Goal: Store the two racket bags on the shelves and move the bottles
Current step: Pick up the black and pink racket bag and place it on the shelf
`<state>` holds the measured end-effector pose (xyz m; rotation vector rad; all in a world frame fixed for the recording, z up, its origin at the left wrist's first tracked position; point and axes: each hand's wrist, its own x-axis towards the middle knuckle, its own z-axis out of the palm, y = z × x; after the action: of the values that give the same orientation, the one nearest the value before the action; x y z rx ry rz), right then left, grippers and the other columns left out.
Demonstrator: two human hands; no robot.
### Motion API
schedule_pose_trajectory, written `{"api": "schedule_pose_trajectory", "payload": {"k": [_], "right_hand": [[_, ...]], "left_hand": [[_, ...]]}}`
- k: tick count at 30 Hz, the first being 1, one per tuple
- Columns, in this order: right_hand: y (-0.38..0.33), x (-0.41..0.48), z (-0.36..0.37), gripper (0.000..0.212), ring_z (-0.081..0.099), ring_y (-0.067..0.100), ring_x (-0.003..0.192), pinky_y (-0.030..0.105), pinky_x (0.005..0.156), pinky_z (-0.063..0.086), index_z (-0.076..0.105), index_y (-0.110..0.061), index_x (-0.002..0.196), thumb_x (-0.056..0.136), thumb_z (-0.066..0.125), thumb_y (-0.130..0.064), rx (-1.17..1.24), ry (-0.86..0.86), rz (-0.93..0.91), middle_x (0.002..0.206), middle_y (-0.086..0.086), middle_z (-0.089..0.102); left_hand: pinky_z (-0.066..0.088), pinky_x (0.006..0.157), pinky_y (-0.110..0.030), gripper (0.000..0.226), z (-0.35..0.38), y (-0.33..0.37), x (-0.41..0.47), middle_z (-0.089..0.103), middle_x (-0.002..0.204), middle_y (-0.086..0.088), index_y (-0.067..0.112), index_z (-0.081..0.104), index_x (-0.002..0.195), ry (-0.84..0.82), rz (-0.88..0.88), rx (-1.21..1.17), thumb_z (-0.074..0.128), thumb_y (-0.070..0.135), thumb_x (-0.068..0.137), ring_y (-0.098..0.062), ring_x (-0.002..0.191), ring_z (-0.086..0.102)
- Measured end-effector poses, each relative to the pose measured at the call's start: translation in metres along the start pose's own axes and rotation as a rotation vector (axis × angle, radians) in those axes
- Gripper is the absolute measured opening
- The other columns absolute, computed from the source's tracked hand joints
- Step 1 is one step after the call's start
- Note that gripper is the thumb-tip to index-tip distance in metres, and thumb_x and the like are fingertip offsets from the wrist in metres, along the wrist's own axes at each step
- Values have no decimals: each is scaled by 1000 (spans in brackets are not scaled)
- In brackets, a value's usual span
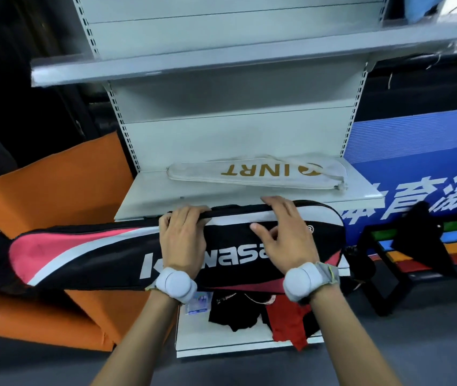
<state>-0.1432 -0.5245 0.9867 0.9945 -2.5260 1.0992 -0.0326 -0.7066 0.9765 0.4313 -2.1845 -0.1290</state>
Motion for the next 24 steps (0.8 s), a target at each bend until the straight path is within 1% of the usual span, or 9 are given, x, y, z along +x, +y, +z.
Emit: {"api": "schedule_pose_trajectory", "payload": {"k": [2, 4, 7, 11, 14, 16, 19, 21, 24], "right_hand": [[-5, 34, 8, 39, 66, 8, 73, 41, 71, 57, 47, -34, 126, 91, 57, -49, -23, 67, -2, 126, -11, 44], [-7, 62, 13, 31, 65, 16, 80, 42, 71, 56, 54, -28, 116, 92, 57, -47, -12, 136, 18, 117, -7, 47], [-8, 94, 19, 31, 62, 23, 87, 37, 69, 53, 57, -18, 109, 94, 55, -44, -16, 243, 8, 112, 0, 50], [-9, 135, 28, 28, 58, 27, 89, 31, 65, 45, 58, -12, 104, 93, 58, -38, -28, 396, 4, 107, 6, 53], [-4, 165, 34, 27, 58, 28, 85, 33, 66, 46, 58, -12, 104, 94, 58, -36, -37, 458, 16, 107, 7, 53], [4, 183, 35, 27, 60, 31, 83, 36, 66, 48, 58, -12, 105, 94, 58, -37, -29, 487, 46, 108, 8, 53], [19, 211, 32, 30, 60, 36, 84, 38, 66, 48, 57, -10, 106, 94, 57, -38, -42, 509, 99, 111, 10, 53], [29, 230, 32, 32, 60, 38, 88, 40, 68, 49, 57, -9, 108, 94, 58, -38, -51, 510, 121, 113, 12, 54], [46, 265, 34, 33, 60, 40, 90, 43, 68, 49, 57, -9, 108, 93, 58, -39, -62, 508, 134, 113, 13, 54]], "left_hand": [[33, 86, -33, 17, 16, -11, 27, 66, 94, 5, 20, 67, 106, 33, 5, -11, 61, 13, 93, -21, 87, 60], [32, 88, -32, 15, 28, -21, 48, 65, 93, 5, 21, 66, 108, 72, 34, -5, 57, 16, 96, -21, 86, 60], [32, 93, -32, 15, 40, -31, 77, 65, 96, 5, 21, 65, 109, 138, 71, 4, 55, 27, 99, -22, 90, 60], [34, 109, -38, 32, 61, -49, 116, 66, 115, 1, 17, 64, 117, 167, 47, -32, 60, 41, 96, -22, 110, 59], [32, 114, -43, 46, 80, -61, 134, 55, 136, -7, 10, 55, 131, 178, 16, -90, 62, 39, 95, -25, 129, 48], [30, 117, -40, 53, 91, -69, 137, 44, 147, -11, 8, 47, 138, 167, -7, -128, 62, 35, 95, -27, 137, 40], [31, 118, -38, 59, 110, -81, 136, 36, 151, -13, 5, 42, 142, 129, -46, -183, 66, 29, 93, -28, 141, 33], [33, 117, -38, 62, 125, -88, 130, 36, 151, -15, 3, 42, 142, 56, -68, -204, 69, 27, 91, -29, 140, 34], [37, 113, -46, 68, 153, -92, 127, 36, 150, -18, 5, 41, 143, -110, -106, -204, 71, 31, 88, -33, 138, 34]]}}
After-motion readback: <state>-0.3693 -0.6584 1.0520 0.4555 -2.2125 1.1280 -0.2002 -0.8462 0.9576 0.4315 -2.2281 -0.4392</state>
